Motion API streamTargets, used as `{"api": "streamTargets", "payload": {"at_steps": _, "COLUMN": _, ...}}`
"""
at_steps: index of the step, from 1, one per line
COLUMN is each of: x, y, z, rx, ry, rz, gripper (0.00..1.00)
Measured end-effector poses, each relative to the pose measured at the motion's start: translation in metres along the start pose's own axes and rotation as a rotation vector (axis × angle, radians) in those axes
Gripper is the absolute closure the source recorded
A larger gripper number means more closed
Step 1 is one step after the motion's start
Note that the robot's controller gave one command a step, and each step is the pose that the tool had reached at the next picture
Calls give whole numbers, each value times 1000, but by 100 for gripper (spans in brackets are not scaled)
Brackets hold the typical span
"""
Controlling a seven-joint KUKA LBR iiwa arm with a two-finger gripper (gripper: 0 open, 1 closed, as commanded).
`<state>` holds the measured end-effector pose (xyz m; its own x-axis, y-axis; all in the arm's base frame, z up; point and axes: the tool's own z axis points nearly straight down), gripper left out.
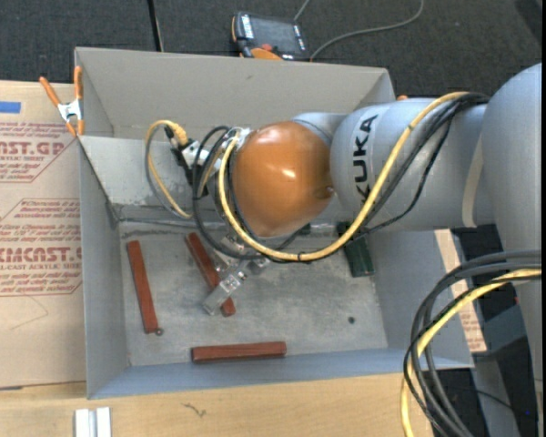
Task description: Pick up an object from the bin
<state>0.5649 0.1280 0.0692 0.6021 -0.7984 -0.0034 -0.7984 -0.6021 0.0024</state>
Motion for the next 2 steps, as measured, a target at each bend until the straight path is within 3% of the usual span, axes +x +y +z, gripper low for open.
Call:
{"api": "streamTargets", "payload": {"at_steps": 1, "x": -6, "y": -12, "z": -3, "rx": 3, "ry": 0, "rz": -327, "gripper": 0}}
{"api": "streamTargets", "payload": {"at_steps": 2, "x": 14, "y": -22, "z": -1, "rx": 1, "ry": 0, "rz": -645, "gripper": 0}}
